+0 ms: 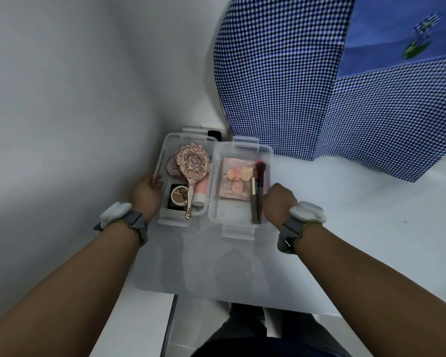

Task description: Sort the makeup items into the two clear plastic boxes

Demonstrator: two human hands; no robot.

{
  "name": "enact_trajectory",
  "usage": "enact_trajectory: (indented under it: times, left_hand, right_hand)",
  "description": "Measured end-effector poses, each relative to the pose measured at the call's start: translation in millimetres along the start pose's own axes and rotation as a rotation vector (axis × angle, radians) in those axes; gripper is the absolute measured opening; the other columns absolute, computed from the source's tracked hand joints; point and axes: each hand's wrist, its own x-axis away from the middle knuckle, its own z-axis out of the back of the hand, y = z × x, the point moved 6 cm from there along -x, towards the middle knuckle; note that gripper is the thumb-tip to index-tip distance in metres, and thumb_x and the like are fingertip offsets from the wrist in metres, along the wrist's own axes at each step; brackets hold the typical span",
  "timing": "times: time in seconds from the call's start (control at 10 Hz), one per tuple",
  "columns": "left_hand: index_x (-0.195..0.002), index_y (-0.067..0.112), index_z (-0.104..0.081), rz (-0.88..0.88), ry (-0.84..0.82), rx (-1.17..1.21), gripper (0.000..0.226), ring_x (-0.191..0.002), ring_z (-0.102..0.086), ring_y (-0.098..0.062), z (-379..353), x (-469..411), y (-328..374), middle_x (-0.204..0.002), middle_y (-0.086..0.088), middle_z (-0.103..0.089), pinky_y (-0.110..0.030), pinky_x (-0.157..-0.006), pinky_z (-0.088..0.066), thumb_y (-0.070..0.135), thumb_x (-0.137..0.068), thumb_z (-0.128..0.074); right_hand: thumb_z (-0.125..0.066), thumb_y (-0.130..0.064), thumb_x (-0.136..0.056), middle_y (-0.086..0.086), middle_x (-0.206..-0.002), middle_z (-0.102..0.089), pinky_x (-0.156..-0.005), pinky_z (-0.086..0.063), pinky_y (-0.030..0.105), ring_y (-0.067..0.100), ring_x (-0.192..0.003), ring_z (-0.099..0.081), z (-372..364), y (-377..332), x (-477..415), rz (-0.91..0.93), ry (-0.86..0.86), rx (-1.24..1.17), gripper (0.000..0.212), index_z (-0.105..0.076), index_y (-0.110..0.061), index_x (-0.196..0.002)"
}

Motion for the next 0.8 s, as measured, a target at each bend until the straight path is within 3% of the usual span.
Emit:
enact_trajectory:
  times: [0.1, 0.2, 0.4, 0.5, 0.6, 0.7, 0.8]
  left_hand:
    - [-0.116, 0.0, -0.062, -0.009, -0.014, -0.022, 0.027, -0.106, -0.064, -0.041, -0.2, 0.6, -1.2, -0.113, -0.024, -0.068, -0.045, -0.095, -0.053, 0.014, -0.096, -0.05]
    - [-0.117, -0.008, -0.059, 0.017, -0.061, 0.037, 0.026, -0.113, -0.061, -0.044, -2.2, -5.2, -3.7, -0.123, -0.027, -0.064, -0.051, -0.099, -0.05, 0.005, -0.096, -0.049]
    - [-0.113, -0.012, -0.058, -0.011, -0.059, -0.005, 0.023, -0.11, -0.061, -0.048, -1.7, -11.2, -6.8, -0.124, -0.028, -0.063, -0.056, -0.094, -0.051, -0.001, -0.095, -0.051]
    - [-0.116, -0.011, -0.058, -0.028, -0.077, -0.064, 0.025, -0.111, -0.061, -0.047, -2.6, -7.8, -1.2, -0.125, -0.028, -0.062, -0.05, -0.095, -0.051, 0.002, -0.096, -0.05]
    - [-0.091, 0.001, -0.058, -0.065, -0.032, -0.259, 0.015, -0.111, -0.058, -0.045, 5.9, 7.9, 9.8, -0.12, -0.032, -0.061, -0.04, -0.09, -0.046, 0.008, -0.098, -0.046]
    - [-0.109, -0.005, -0.059, -0.083, 0.083, -0.332, 0.025, -0.113, -0.057, -0.046, 18.2, 31.6, 19.5, -0.121, -0.033, -0.061, -0.043, -0.092, -0.044, 0.013, -0.1, -0.043]
    - [-0.12, -0.006, -0.057, -0.198, 0.257, -0.224, 0.031, -0.112, -0.058, -0.044, 27.7, 72.6, 37.6, -0.119, -0.03, -0.063, -0.042, -0.092, -0.044, 0.013, -0.097, -0.046]
  right_hand:
    - [-0.041, -0.005, -0.098, 0.02, -0.126, -0.06, -0.094, -0.046, 0.034, 0.033, -0.117, -0.058, -2.2, -0.4, -2.0, 0.005, 0.047, -0.022, 0.025, -0.055, 0.004, -0.117]
    - [-0.038, -0.006, -0.099, 0.019, -0.128, -0.059, -0.096, -0.045, 0.035, 0.032, -0.118, -0.057, -3.1, -1.6, -1.9, -0.001, 0.035, -0.072, 0.026, -0.053, 0.004, -0.118]
    - [-0.038, -0.01, -0.1, 0.022, -0.132, -0.055, -0.098, -0.043, 0.036, 0.035, -0.122, -0.054, -1.5, -0.4, 5.5, -0.014, -0.022, -0.195, 0.03, -0.047, 0.006, -0.125]
    - [-0.04, -0.017, -0.1, 0.024, -0.133, -0.052, -0.096, -0.043, 0.036, 0.037, -0.121, -0.053, -3.9, 1.7, 14.5, 0.056, -0.08, -0.224, 0.037, -0.042, 0.007, -0.128]
    - [-0.044, -0.031, -0.098, 0.021, -0.124, -0.059, -0.079, -0.042, 0.032, 0.035, -0.112, -0.058, 0.0, 9.9, 18.7, 0.087, -0.09, -0.286, 0.048, -0.04, 0.005, -0.13]
    - [-0.043, -0.033, -0.096, 0.019, -0.12, -0.063, -0.085, -0.043, 0.032, 0.034, -0.113, -0.058, 12.1, 26.6, 23.6, 0.099, -0.029, -0.317, 0.052, -0.039, 0.002, -0.134]
    - [-0.043, -0.026, -0.094, 0.014, -0.103, -0.064, -0.084, -0.043, 0.033, 0.032, -0.101, -0.058, 27.8, 42.4, 34.3, 0.137, 0.098, -0.363, 0.03, -0.057, -0.003, -0.107]
